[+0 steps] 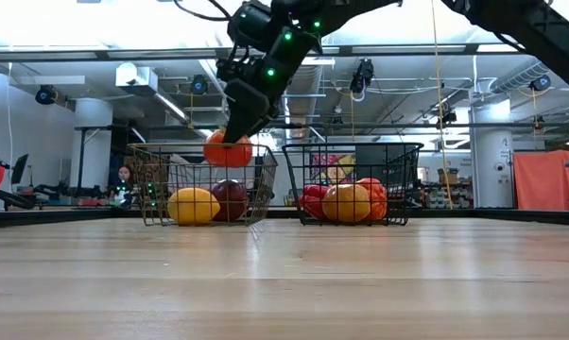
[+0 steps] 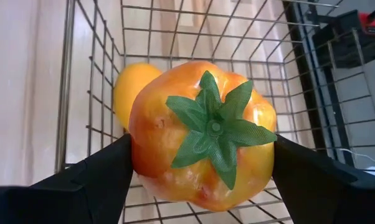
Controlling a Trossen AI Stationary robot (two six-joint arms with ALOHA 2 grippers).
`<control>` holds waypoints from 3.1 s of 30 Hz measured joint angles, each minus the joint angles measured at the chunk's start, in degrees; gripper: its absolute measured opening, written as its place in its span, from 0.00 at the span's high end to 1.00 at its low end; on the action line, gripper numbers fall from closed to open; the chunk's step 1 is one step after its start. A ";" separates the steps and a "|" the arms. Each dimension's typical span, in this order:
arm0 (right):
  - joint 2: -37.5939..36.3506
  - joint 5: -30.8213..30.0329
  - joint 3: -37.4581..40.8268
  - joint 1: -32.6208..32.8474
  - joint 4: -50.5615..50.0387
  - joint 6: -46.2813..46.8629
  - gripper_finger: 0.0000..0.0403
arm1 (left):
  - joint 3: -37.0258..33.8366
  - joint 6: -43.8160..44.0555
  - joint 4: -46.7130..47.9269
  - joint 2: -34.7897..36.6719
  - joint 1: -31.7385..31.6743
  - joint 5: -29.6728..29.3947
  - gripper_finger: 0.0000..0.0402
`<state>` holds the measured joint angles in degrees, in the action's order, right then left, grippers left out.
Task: Sort produce into baskets
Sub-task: Put the orange tomato into the silver wire basket
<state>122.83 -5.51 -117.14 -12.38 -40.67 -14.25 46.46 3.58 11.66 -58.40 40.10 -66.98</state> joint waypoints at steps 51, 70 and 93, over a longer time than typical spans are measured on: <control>0.09 8.39 4.15 -2.93 0.73 -2.29 0.09 | -0.72 2.19 -0.24 -0.01 -0.09 -0.22 1.00; 0.09 9.03 4.15 -2.93 1.21 -1.95 0.09 | -0.83 2.33 -0.42 -0.01 -0.09 -0.22 1.00; 0.09 6.88 4.15 -2.88 2.86 -0.32 0.08 | -0.85 2.33 -0.31 -0.01 -0.09 -0.17 1.00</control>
<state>122.91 1.37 -112.99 -15.26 -37.81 -14.56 45.60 5.91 11.35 -58.41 40.01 -67.16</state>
